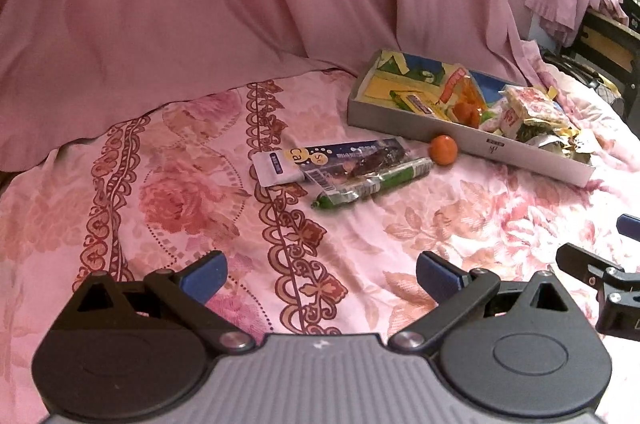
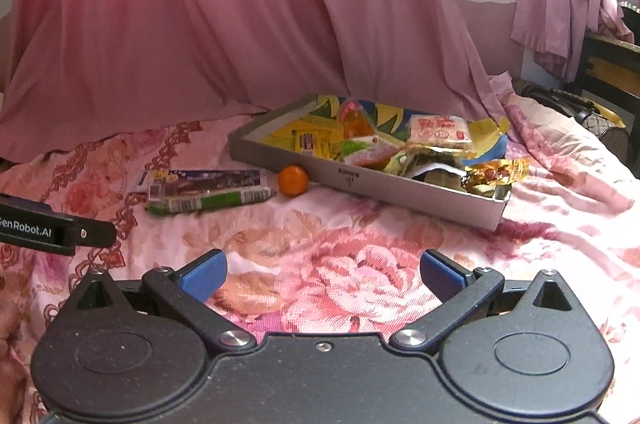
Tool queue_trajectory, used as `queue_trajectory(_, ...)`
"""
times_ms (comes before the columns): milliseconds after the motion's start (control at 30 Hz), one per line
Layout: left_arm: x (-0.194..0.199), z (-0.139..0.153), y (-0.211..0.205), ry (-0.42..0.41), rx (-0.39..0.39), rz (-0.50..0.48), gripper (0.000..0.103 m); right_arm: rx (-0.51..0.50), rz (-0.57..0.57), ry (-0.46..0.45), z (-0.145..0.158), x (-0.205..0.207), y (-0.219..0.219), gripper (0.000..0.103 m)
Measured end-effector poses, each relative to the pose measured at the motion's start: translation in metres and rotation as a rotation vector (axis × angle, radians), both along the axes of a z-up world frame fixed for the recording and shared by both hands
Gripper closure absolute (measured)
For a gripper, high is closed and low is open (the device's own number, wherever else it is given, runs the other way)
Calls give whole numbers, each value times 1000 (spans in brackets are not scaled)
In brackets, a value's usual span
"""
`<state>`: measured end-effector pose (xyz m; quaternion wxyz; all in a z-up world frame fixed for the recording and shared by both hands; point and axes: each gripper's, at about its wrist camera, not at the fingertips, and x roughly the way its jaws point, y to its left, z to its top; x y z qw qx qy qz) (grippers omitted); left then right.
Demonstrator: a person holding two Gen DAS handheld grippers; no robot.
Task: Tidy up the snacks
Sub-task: 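Withdraw both open tools from the box lid toward the remaining snacks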
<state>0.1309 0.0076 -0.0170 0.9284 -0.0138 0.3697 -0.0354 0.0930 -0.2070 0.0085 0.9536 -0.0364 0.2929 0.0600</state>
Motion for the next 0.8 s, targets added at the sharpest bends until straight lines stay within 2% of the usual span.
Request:
queue_trajectory(200,12,-6,1,10,16,-15,1,-16,11,40,-9,5,3,1)
queue_trajectory(367,20,-9,2,-17,38,-30,1,-20,18,62,-16,10,7,1)
queue_trajectory(500,27,-9,5,-52,49,-49,1,-21,8,56,-19,15,8,1)
queue_trajectory(667,37,-4,6,-132,126,-76,1,-13,-19,16,-20,21,7,1)
queue_trajectory(800,49,-2,7,-162,145,-95,0,16,-8,13,-22,27,5,1)
